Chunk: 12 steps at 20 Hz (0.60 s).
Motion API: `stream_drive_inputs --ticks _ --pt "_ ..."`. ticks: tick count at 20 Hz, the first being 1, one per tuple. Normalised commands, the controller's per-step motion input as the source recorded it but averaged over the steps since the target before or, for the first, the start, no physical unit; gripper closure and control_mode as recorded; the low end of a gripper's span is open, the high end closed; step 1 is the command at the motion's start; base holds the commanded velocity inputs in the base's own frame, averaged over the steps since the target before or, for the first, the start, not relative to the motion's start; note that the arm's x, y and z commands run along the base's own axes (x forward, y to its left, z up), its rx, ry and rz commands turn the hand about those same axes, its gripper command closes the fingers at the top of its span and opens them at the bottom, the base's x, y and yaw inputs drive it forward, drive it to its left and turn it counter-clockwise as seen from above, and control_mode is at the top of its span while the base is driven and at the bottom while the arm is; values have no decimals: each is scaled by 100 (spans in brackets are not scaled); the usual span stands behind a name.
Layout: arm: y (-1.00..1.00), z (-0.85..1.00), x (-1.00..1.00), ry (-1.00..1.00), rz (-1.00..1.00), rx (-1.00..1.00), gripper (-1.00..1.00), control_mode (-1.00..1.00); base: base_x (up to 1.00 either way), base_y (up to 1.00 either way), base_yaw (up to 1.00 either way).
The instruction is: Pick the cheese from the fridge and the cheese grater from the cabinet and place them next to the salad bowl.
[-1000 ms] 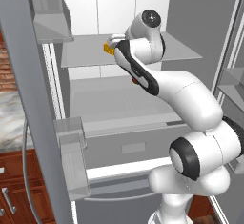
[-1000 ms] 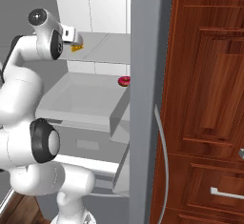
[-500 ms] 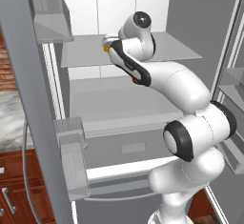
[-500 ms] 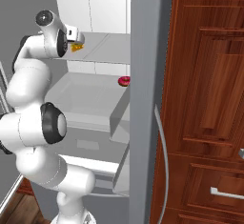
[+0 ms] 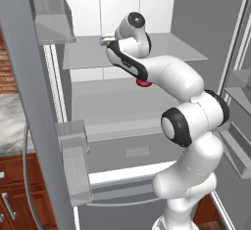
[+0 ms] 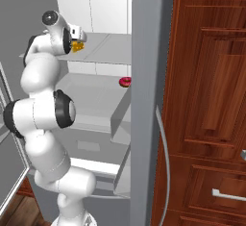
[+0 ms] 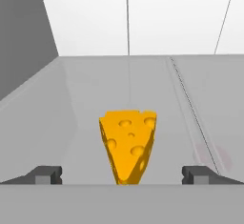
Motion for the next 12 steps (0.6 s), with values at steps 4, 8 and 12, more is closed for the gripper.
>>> stream_drive_inputs --ticks 4,8,12 --pt "-3 -10 8 1 0 0 -100 -100 0 0 0" --pt "0 -9 0 1 0 0 -100 -100 0 0 0" --pt "0 -26 0 1 0 0 -100 -100 0 0 0"
